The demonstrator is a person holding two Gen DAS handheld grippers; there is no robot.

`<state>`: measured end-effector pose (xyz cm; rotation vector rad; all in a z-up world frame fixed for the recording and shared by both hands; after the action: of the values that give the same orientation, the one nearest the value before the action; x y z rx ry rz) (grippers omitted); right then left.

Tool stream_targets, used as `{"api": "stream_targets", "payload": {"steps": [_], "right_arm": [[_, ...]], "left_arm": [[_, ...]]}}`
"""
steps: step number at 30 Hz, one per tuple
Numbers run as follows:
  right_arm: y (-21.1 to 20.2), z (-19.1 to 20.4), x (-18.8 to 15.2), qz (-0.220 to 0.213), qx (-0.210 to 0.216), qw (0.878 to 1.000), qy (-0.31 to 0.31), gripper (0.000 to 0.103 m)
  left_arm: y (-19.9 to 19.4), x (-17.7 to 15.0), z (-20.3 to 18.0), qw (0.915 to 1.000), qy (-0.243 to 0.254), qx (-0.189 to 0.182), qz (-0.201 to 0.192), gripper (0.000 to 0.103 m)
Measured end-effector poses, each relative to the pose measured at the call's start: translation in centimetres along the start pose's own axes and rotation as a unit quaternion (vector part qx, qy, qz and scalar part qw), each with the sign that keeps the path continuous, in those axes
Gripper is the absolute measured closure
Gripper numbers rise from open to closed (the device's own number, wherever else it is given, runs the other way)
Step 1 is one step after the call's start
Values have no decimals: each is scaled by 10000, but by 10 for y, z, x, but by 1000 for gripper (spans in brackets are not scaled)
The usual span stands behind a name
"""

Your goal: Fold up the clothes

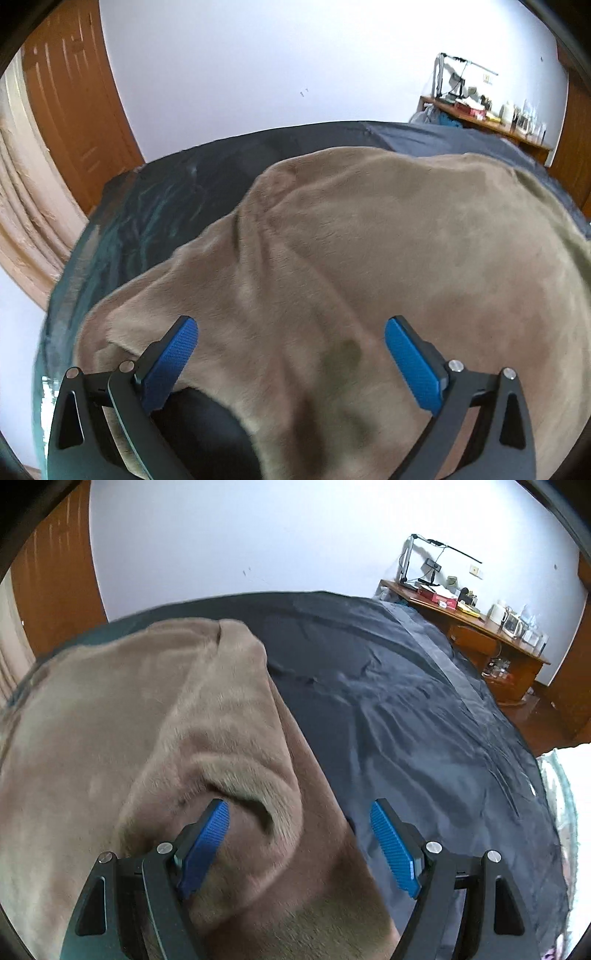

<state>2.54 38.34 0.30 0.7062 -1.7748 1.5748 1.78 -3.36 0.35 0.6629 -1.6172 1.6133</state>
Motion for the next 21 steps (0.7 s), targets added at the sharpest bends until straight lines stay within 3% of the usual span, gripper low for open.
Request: {"api": "stream_targets", "payload": {"steps": [5, 10, 21], "right_arm": [[-13, -2, -13, 137, 119, 9996, -221, 22], [-17, -4, -24, 244, 242, 9994, 83, 22], [-17, -9, -28, 212, 339, 9983, 434, 22]], "left_arm": [[16, -6, -12, 9996, -169, -185, 145, 1], [26, -13, -14, 9976, -538, -325, 281, 1], [33, -22, -11, 9975, -542, -319, 318, 1]]}}
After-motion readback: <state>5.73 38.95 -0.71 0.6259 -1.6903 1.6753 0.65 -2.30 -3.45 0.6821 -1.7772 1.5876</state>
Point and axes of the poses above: each gripper's, at about its wrist camera, not at the fingertips, and y roughly the way its jaws point, z to its left, x to its top, the point moved 3 cm from there along y, roughly the way its jaws point, and after that the axes turned 13 degrees about -z, right-handed, at the moved point
